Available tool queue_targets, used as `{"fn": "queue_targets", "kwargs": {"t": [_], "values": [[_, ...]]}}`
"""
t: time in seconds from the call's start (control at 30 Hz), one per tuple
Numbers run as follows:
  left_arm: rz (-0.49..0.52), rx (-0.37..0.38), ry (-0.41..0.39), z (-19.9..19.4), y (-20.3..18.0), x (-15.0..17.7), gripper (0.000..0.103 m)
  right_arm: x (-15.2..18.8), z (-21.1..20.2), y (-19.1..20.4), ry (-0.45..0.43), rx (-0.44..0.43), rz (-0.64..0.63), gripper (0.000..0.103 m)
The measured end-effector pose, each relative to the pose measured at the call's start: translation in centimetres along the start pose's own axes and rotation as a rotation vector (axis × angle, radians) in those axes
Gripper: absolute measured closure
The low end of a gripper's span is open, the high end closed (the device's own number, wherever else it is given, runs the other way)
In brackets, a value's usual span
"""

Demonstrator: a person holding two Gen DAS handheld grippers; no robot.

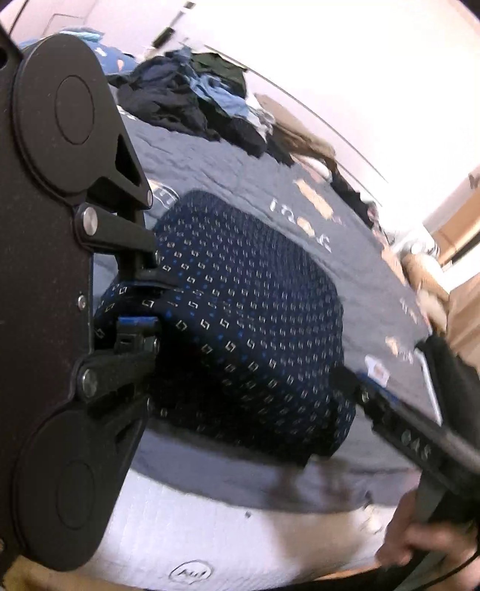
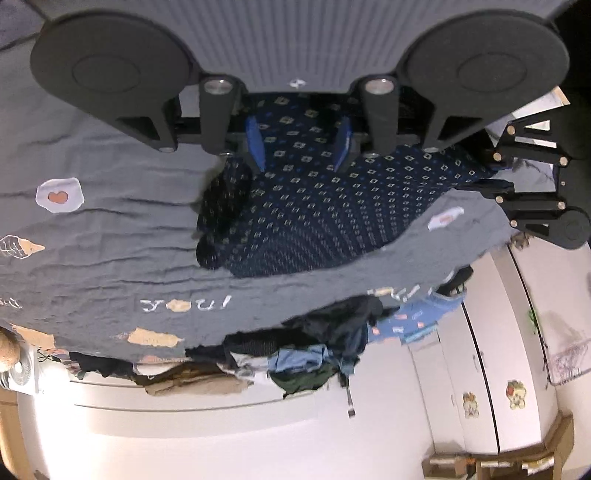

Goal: Fold clothes

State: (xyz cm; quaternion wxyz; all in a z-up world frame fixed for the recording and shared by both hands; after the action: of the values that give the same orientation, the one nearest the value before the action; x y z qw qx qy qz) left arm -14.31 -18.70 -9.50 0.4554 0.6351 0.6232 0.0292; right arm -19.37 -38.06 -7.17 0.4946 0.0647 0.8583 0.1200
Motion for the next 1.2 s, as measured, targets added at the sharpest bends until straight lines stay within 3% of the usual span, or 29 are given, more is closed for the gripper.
{"fn": "queue_targets", "kwargs": {"t": [0.1,0.17,0.23,0.3,0.47,0.53,0.63,0.73,0.87,1.2], "values": [[0.0,0.017,0.04,0.5,0.0,0.5,0.089,0.1,0.4,-0.2,0.01,0.0,0.021,0.059],[0.05,0.015,0.058,1.0,-1.3,0.7,0.085,0.8,1.4,-0.2,0.068,0.035,-0.01,0.059],[0.079,0.023,0.062,1.0,-2.3,0.6,0.071,1.5,2.2,-0.2,0.116,0.071,-0.036,0.059],[0.079,0.049,0.063,0.6,-2.4,0.5,0.067,1.7,2.6,-0.3,0.133,0.083,-0.038,0.059],[-0.165,0.19,-0.01,-1.7,1.3,-0.4,0.065,0.2,1.0,-1.2,0.065,0.028,0.083,0.059],[-0.275,0.229,-0.067,-2.4,3.1,-0.7,0.054,-0.9,0.1,-1.9,0.018,-0.019,0.165,0.058],[-0.455,0.27,-0.152,-3.1,5.7,-1.1,0.05,-3.1,-0.2,-3.8,-0.023,-0.066,0.288,0.056],[-0.607,0.258,-0.177,-2.0,7.8,-1.3,0.05,-5.2,0.3,-5.5,-0.035,-0.104,0.372,0.052],[-0.768,0.223,-0.173,0.3,10.1,-1.1,0.05,-7.1,3.4,-8.1,0.024,-0.156,0.431,0.049],[-0.92,0.157,-0.144,3.9,12.2,-1.3,0.048,-8.0,10.5,-11.4,0.062,-0.22,0.438,0.049]]}}
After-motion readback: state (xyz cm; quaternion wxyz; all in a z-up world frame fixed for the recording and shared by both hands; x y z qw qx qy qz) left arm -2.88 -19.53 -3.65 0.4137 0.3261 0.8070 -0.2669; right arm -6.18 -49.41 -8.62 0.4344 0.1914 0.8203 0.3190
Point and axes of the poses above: each gripper's, at about its wrist camera, not at the fingertips, and z roughly the way its jaws point, y to its left, x to its underside, the point moved 6 cm from there along z, roughly the way its jaws point, and after that the axes turned 4 degrees about -x, right-handed, at the moved point
